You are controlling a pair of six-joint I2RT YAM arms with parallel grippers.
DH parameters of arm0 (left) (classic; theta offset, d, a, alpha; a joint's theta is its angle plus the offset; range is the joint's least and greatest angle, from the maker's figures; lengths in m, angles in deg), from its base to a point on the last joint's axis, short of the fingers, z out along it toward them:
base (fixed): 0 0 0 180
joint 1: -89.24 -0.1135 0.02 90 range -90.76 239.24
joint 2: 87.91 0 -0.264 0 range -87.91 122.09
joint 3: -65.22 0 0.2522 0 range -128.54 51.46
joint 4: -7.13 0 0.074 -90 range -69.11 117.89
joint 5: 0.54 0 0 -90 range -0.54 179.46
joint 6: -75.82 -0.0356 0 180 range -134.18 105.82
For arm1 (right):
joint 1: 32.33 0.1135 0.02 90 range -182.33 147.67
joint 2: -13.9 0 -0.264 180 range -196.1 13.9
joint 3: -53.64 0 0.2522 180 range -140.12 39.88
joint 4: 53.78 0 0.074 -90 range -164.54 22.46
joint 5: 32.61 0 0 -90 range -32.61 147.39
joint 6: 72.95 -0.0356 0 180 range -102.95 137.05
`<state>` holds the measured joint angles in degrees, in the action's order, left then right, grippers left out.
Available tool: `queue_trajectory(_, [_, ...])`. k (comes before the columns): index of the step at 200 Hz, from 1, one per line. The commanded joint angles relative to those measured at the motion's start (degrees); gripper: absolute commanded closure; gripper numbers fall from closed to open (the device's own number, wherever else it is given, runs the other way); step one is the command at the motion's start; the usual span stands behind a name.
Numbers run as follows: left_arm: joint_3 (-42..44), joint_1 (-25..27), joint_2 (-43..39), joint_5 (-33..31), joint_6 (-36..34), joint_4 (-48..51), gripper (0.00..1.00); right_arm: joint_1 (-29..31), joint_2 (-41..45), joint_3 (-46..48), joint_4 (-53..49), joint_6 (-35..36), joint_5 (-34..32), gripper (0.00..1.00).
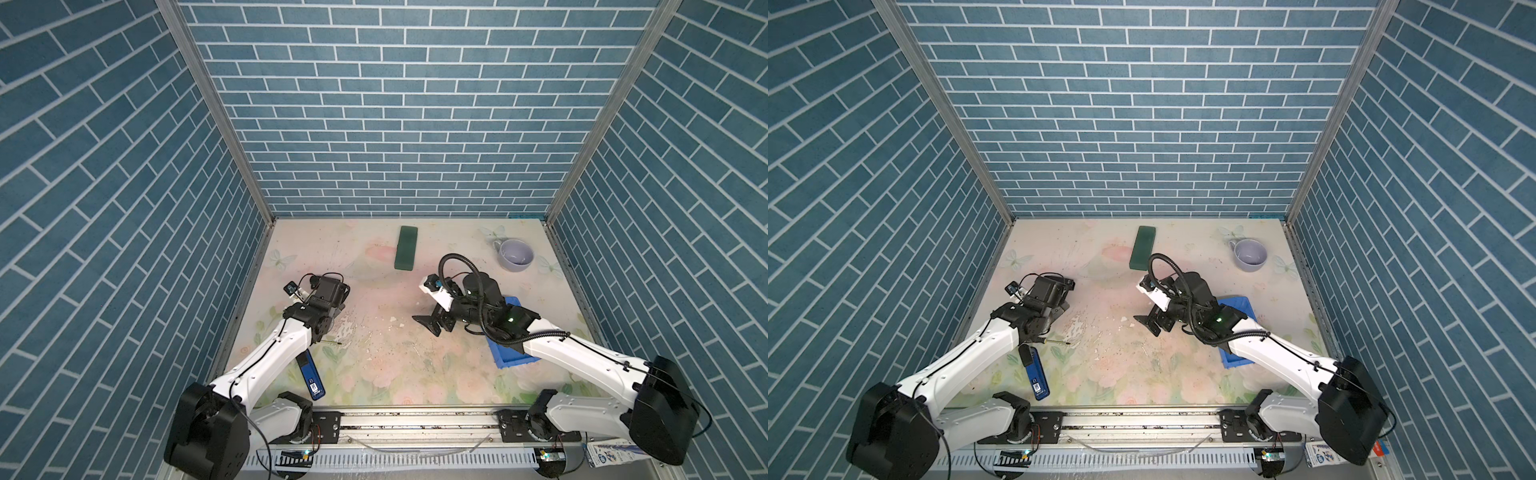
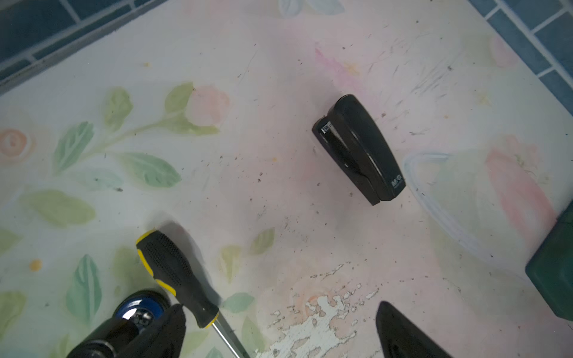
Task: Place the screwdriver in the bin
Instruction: 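Close the left gripper on the screwdriver handle while the right gripper moves inward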
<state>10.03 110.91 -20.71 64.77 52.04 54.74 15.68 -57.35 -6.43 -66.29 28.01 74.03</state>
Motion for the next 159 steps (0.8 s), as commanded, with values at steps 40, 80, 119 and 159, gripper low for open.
queue_trajectory(40, [1.26, -1.35, 6.31, 2.54, 7.81, 1.9, 0.07, 2.65, -4.24, -5.68, -2.2, 3.48, 6.03, 0.01])
queue_trajectory(80, [3.85, -3.93, 7.12, 2.84, 10.51, 1.54, 0.09, 2.74, -4.28, -5.25, -4.32, 4.87, 5.69, 0.01])
queue_trajectory(119, [5.07, -6.68, 8.38, 3.98, 10.68, 0.25, 0.11, 2.8, -4.08, -4.63, -4.37, 4.52, 5.25, 0.01])
queue_trajectory(159, [5.86, -9.14, 11.37, 6.2, 9.66, -3.63, 0.18, 2.79, -3.74, -4.23, -4.64, 4.34, 4.32, 0.01])
